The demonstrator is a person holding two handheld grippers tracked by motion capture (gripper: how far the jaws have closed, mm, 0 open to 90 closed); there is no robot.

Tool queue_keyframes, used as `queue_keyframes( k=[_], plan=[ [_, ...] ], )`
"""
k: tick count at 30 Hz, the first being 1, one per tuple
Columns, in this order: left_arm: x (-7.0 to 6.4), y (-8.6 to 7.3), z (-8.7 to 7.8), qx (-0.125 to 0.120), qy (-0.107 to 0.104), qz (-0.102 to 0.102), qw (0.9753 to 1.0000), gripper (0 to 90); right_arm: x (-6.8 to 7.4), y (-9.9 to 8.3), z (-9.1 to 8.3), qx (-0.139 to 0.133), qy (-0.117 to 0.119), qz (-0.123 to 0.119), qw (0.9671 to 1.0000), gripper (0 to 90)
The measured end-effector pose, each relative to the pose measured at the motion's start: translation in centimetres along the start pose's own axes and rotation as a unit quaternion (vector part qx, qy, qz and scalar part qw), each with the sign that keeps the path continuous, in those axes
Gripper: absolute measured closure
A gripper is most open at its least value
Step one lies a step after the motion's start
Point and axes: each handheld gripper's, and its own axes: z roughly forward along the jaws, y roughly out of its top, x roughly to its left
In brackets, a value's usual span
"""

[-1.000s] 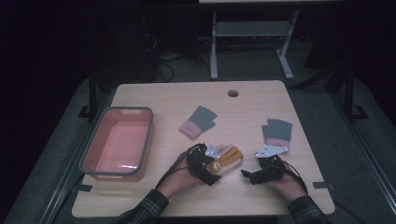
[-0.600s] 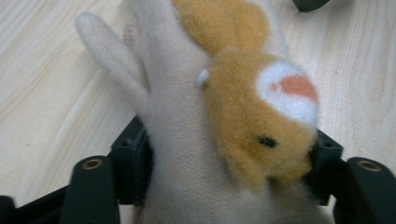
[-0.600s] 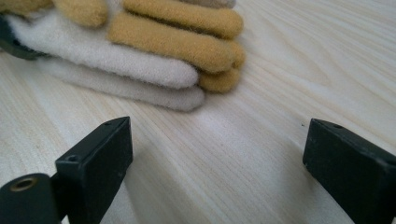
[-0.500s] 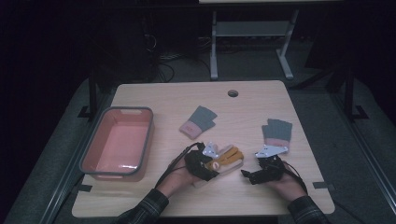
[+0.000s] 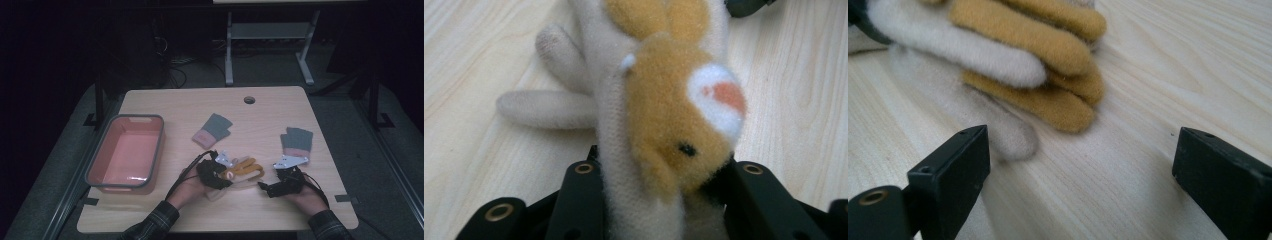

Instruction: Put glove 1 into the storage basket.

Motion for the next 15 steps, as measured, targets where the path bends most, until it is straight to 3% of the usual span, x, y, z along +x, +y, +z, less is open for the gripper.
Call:
queue_keyframes(
  k=[5,15],
  plan=[
    [0.5,0.0,-1.1,-0.02,-0.008,-0.006,0.9998,73.5,0.0,0.0,0.0,0.0,0.0,0.001,1.0,8.1],
    [0.9,0.1,-2.5,-0.029,-0.006,-0.017,0.9994,77.6,0.0,0.0,0.0,0.0,0.0,0.001,1.0,8.2]
  ],
)
